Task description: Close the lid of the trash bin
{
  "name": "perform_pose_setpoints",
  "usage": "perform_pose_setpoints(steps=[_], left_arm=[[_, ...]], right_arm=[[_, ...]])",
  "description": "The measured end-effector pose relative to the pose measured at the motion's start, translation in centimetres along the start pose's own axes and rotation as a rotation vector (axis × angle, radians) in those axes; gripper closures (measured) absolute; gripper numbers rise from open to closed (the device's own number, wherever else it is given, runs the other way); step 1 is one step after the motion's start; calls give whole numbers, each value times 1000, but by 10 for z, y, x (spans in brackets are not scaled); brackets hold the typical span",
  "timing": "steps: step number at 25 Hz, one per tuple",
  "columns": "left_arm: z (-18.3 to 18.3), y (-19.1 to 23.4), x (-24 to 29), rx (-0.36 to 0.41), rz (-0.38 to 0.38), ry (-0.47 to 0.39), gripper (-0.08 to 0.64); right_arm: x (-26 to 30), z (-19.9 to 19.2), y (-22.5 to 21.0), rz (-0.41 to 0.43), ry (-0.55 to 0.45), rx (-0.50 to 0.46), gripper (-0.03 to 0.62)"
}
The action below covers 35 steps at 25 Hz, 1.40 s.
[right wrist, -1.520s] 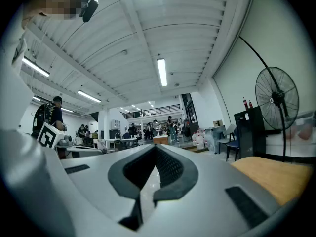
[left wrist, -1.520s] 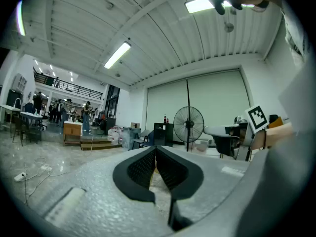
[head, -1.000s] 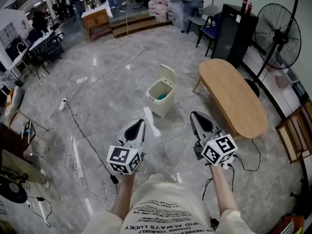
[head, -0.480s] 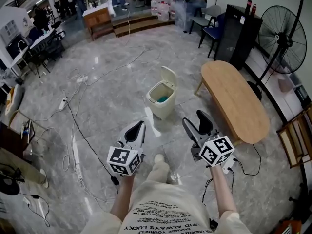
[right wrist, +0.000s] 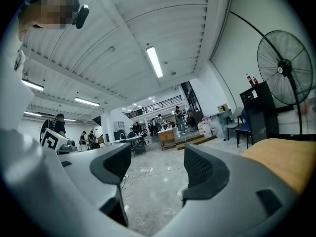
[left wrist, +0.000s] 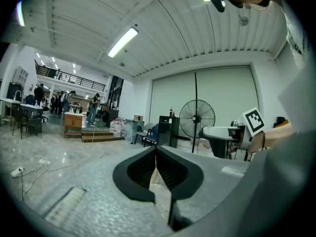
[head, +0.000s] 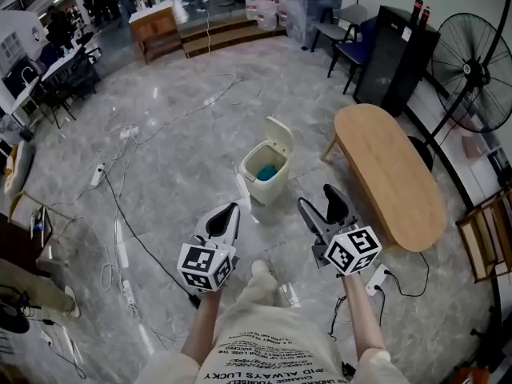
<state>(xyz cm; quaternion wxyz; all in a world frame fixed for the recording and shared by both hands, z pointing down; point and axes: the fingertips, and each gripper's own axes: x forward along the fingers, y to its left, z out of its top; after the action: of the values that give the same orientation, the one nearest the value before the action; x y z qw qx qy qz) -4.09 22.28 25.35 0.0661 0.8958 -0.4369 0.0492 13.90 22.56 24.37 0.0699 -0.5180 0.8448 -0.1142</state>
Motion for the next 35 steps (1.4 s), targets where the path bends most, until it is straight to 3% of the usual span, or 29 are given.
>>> perform_pose_setpoints(steps=[6, 15, 26, 35], left_arm=[[9, 42, 46, -29, -4, 16, 537], [8, 94, 103, -43, -13, 26, 537], [-3, 124, 143, -72, -27, 62, 537], [-23, 165, 187, -133, 47, 109, 537]], right_arm=[[54, 15, -20, 18, -16, 35, 275], [128, 5, -59, -24, 17, 41, 275], [160, -11, -96, -86, 71, 55, 275], [225, -40, -148, -90, 182, 39, 275]])
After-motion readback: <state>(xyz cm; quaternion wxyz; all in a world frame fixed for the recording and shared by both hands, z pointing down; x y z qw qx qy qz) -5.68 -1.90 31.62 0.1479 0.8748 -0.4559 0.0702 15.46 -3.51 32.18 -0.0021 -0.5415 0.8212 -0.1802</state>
